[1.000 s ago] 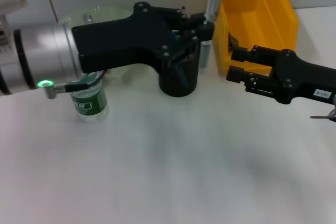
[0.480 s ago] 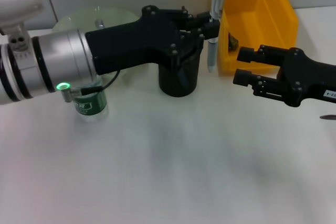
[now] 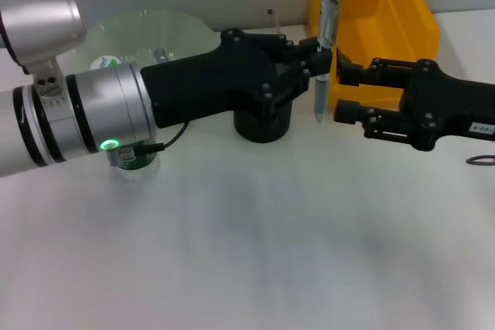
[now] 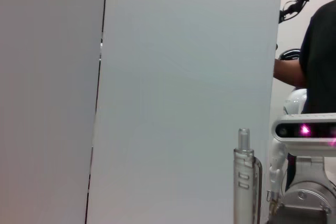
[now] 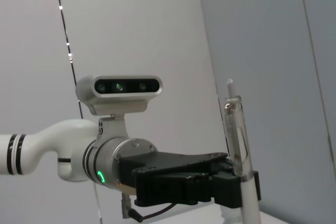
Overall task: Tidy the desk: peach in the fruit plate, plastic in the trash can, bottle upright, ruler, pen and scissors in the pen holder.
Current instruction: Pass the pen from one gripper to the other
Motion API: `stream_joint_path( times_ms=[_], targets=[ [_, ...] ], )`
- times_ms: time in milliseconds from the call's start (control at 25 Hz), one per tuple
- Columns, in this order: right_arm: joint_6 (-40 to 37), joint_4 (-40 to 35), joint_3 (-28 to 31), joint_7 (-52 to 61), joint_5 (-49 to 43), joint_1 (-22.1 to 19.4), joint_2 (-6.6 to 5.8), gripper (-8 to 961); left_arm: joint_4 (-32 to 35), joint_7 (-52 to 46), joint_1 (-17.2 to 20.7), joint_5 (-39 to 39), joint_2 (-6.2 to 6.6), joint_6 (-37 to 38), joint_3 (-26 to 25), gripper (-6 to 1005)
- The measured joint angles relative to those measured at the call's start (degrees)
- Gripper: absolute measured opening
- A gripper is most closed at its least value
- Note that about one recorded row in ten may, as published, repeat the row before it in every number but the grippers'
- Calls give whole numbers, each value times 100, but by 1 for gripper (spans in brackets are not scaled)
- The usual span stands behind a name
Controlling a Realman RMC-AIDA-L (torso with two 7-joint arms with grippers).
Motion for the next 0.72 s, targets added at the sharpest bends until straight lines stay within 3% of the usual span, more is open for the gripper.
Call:
stream_joint_path(
  times_ms=[360, 720],
  targets=[
    [109, -57, -4, 101, -377, 327, 7, 597, -7, 54, -1, -23, 7, -32, 131, 137],
    [115, -83, -4, 171, -455, 396, 15, 596, -13, 54, -11, -4, 26, -32, 179, 137]
  ],
)
